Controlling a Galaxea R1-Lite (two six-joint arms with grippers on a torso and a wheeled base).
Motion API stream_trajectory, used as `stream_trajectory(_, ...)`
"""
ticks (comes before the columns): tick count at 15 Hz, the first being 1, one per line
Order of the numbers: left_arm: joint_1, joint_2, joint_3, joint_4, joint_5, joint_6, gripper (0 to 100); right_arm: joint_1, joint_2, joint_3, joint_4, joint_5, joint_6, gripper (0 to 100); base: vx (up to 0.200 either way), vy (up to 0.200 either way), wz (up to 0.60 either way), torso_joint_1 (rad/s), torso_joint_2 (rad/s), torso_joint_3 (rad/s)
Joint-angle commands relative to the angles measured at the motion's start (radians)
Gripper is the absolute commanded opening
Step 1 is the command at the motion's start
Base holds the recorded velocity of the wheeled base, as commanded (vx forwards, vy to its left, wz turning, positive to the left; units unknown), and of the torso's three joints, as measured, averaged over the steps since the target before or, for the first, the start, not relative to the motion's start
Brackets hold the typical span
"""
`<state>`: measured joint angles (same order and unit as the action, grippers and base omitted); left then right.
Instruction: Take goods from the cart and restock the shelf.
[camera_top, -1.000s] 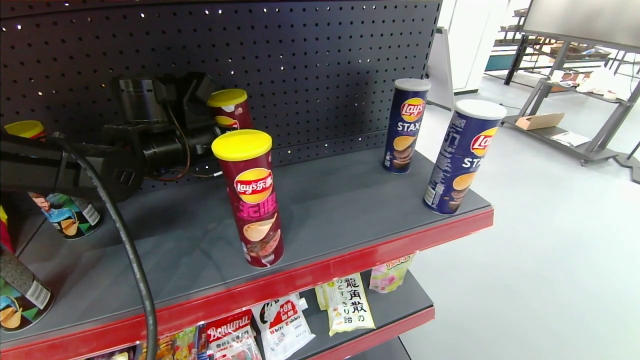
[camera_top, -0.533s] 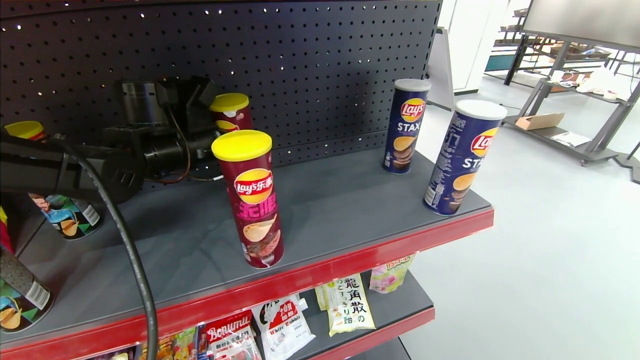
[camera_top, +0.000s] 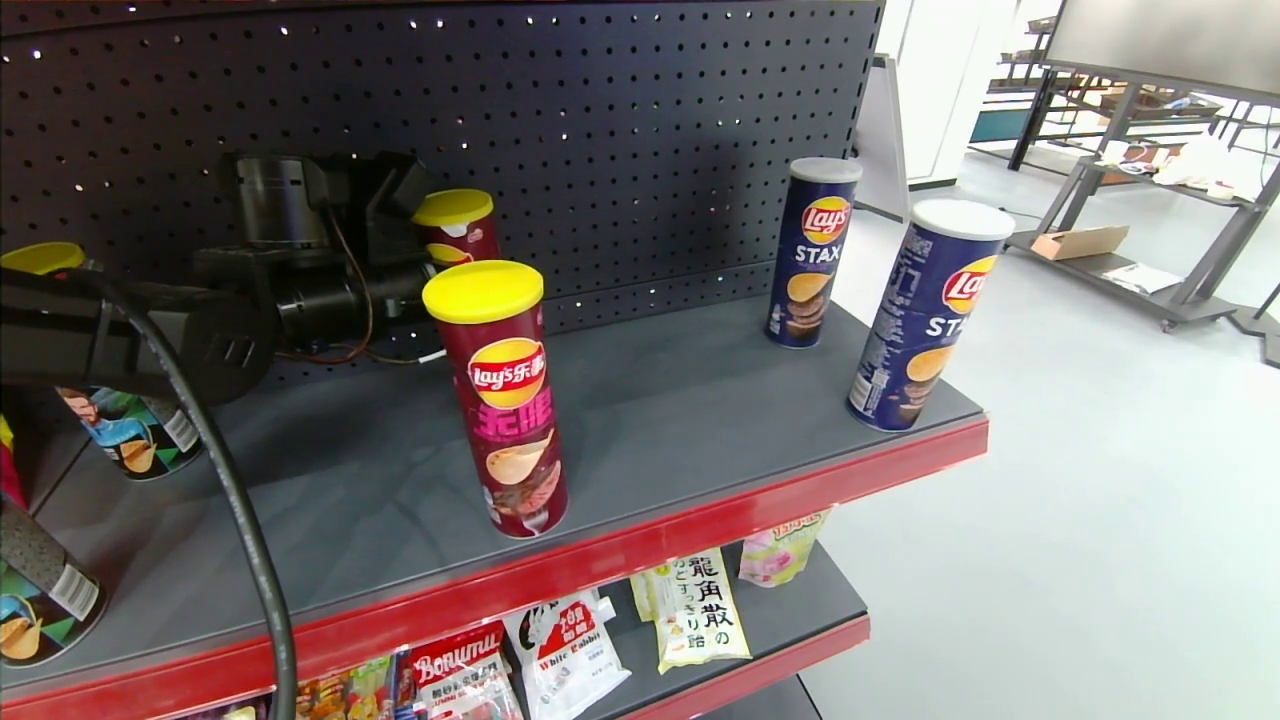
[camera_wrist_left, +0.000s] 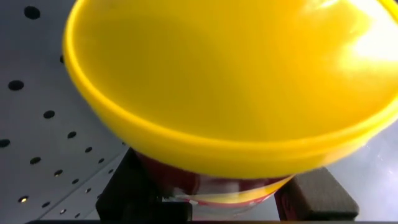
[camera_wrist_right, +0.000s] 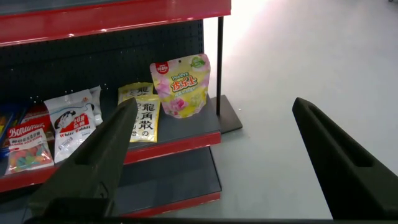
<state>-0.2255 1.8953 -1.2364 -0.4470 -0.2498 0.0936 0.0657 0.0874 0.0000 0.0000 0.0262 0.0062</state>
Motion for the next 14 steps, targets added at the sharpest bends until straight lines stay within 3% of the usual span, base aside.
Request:
stream_trajectory(1, 0.0, -0.024, 0.0, 0.01, 0.0, 0.0, 0, 0.0, 0.003, 0.0, 0.0, 0.0, 0.0, 100, 0.0, 0.0, 0.0, 0.0, 0.0, 0.0)
stream_trajectory(14, -0.026, -0.024, 0.003, 0.008, 0.001, -0.009, 0, 0.0, 0.002, 0.0, 0.0, 0.0, 0.0, 100, 0.0, 0.0, 0.0, 0.0, 0.0, 0.0)
